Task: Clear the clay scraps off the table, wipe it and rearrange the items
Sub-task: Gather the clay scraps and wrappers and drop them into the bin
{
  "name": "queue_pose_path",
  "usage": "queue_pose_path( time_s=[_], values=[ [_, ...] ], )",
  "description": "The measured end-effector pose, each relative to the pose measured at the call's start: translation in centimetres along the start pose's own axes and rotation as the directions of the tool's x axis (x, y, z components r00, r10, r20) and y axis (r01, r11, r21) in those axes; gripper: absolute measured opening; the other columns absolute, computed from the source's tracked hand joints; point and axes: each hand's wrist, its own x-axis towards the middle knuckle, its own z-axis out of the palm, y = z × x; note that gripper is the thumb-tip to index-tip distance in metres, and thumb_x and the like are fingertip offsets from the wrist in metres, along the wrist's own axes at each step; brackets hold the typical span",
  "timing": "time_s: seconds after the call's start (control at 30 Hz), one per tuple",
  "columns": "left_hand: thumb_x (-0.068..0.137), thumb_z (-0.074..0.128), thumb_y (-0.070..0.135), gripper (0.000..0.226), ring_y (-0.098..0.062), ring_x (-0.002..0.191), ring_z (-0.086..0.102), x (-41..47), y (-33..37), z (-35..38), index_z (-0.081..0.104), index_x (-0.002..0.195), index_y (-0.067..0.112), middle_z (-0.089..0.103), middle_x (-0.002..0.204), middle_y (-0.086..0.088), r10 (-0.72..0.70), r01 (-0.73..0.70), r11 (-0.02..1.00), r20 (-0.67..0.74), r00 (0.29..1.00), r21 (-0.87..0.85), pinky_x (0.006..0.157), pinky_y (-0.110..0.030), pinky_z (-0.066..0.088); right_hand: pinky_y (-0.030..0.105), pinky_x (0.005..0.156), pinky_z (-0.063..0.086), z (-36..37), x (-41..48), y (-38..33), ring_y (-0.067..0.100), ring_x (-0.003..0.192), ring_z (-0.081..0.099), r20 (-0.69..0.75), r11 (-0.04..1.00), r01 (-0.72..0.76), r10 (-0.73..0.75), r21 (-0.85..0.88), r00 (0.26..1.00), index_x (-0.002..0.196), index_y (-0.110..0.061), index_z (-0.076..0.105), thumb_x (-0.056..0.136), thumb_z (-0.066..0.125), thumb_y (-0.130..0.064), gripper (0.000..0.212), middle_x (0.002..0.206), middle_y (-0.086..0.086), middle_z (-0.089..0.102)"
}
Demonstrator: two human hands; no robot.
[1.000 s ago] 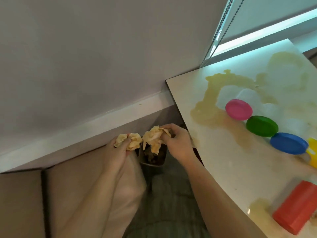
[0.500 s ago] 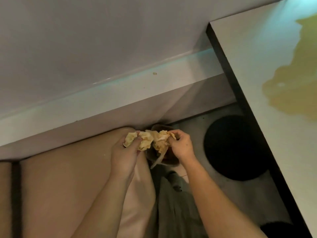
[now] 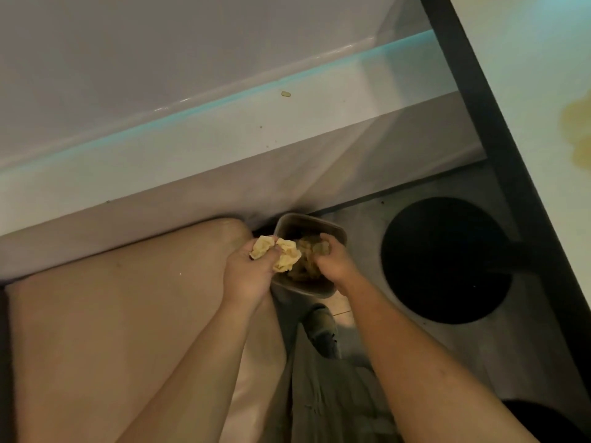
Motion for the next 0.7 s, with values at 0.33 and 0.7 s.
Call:
queue_pose_path(
  time_s=[0.33,0.7],
  values=[
    [0.087,0.079,0.037,0.081,-0.026,0.126,0.059,2.7,-1.2,3.6,0.035,0.156,0.035,0.054,0.146,-0.002,-0.308,0.285,0.950,0.246,0.919,0.125,0.107,-0.046,0.051,0.037,0.101,0.050,-1.6,-0.4,1.8,0.019,0.121,0.058,-0.129,0.994,0.001,0.013,0.105,0.992,0.140,-0.027,0.054,0.100,0.057,-0.021,0.040,0.137,-0.001,0.060],
    [0.099,0.067,0.016,0.049,-0.012,0.095,0.067,-0.9,-0.5,2.9,0.052,0.146,0.013,0.068,0.103,-0.002,-0.207,0.207,0.978,0.051,0.977,-0.014,0.084,-0.026,0.057,0.041,0.104,0.052,-2.1,-4.8,1.5,0.020,0.120,0.061,-0.185,0.995,0.061,-0.046,0.075,0.982,0.135,-0.022,0.060,0.097,0.057,-0.013,0.039,0.132,0.001,0.063]
  ],
)
